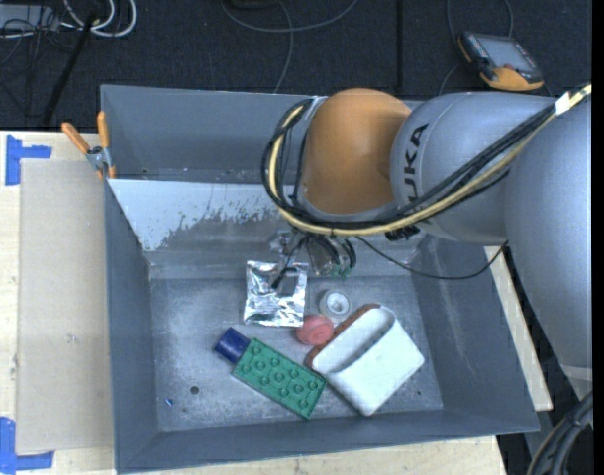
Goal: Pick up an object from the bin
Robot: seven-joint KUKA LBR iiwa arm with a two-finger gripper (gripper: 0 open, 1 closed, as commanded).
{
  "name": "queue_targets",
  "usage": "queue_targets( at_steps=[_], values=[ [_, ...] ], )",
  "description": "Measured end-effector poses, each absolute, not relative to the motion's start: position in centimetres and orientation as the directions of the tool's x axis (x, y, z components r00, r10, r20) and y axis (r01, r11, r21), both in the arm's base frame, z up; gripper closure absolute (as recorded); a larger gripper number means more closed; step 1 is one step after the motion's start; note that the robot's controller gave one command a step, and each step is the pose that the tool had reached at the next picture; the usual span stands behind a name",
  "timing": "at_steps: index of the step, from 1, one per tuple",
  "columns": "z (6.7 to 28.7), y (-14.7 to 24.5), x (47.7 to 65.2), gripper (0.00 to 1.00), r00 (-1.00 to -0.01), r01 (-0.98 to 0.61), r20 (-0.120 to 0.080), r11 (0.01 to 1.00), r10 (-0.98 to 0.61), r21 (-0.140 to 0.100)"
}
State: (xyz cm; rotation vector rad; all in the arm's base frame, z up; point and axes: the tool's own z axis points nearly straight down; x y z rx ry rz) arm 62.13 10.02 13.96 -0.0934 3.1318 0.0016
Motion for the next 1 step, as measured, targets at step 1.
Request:
queue_targets(
  at_steps=[1],
  values=[
    [18.99,10.03,62.32,1.00,-0.998,-0.055,-0.008,0.998,-0.055,0.001]
  ],
)
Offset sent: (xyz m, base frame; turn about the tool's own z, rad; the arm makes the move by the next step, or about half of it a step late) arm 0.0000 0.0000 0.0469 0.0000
